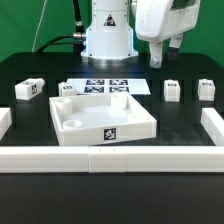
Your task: Assemble one leg
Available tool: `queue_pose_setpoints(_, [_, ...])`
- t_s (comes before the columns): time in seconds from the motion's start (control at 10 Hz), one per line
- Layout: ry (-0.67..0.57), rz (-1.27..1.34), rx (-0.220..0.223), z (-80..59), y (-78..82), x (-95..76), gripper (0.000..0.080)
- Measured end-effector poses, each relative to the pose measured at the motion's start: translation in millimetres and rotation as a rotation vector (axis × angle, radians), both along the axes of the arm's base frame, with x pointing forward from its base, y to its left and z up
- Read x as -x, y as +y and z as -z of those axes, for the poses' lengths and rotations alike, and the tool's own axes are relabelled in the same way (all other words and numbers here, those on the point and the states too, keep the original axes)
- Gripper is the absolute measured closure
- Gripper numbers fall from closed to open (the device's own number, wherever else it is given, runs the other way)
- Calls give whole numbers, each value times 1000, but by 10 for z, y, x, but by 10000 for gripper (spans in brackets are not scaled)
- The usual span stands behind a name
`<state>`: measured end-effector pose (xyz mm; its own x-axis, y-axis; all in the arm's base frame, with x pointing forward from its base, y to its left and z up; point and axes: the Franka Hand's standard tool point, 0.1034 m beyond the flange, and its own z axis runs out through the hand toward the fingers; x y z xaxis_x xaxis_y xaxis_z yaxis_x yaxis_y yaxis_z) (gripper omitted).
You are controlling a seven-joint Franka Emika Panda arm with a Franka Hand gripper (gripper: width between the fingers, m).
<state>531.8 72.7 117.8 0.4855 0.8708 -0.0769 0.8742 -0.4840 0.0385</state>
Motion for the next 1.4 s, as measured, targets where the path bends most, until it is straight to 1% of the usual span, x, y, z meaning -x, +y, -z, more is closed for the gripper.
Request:
queue_pose_setpoints(0.1, [2, -2, 0, 7, -11, 2, 150])
queue_pose_setpoints(0.2, [17, -126, -7, 76, -139, 51, 150])
queue_pose_setpoints(0.4, [58, -334, -38, 231, -475, 113, 150])
queue_pose_setpoints(0.5, [72, -406, -42, 274, -545, 133, 150])
queue_pose_setpoints(0.9, [79, -415, -43, 303, -565, 148, 150])
queue_pose_setpoints(1.0, [73, -556, -53, 326, -652, 141, 150])
queue_pose_setpoints(1.1, [66, -637, -61, 378, -762, 198, 150])
queue_pose_setpoints(1.2, [57, -776, -64, 462, -880, 286, 150])
queue_pose_setpoints(1.3, [42, -846, -58, 550, -929, 358, 150])
queue_pose_setpoints(1.4, [63, -825, -67, 586, -956, 426, 150])
